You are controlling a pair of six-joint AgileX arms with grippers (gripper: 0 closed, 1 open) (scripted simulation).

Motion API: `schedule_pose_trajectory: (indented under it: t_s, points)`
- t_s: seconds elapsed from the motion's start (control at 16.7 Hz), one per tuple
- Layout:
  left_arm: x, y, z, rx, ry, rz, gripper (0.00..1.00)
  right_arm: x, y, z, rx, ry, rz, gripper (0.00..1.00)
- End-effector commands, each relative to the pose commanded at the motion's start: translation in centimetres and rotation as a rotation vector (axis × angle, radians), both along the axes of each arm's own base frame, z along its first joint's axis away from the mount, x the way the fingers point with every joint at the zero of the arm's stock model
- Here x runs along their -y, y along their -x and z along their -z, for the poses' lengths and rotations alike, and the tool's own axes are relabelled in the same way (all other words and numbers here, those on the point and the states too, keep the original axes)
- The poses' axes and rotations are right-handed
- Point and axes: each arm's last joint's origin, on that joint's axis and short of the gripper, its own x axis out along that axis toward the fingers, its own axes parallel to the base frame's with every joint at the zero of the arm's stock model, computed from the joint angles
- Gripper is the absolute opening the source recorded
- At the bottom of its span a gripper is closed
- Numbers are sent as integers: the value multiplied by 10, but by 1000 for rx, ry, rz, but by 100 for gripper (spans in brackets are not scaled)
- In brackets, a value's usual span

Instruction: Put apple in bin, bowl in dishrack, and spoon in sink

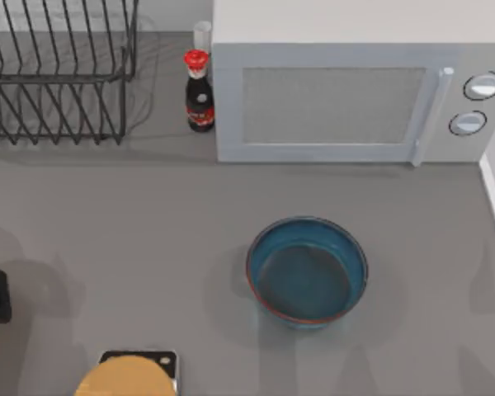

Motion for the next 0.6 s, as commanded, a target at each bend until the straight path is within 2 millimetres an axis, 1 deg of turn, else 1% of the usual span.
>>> schedule_pose_trajectory:
  t_s: [0.12, 0.24, 0.6]
  points:
    - [2, 3, 6, 125, 99, -4, 100, 0, 0, 0, 0, 0, 0, 100]
    - [3, 5, 10, 201, 158, 1, 100, 0, 0, 0, 0, 0, 0, 100]
    - [2, 5, 10, 220, 174, 0, 100, 0, 0, 0, 0, 0, 0, 100]
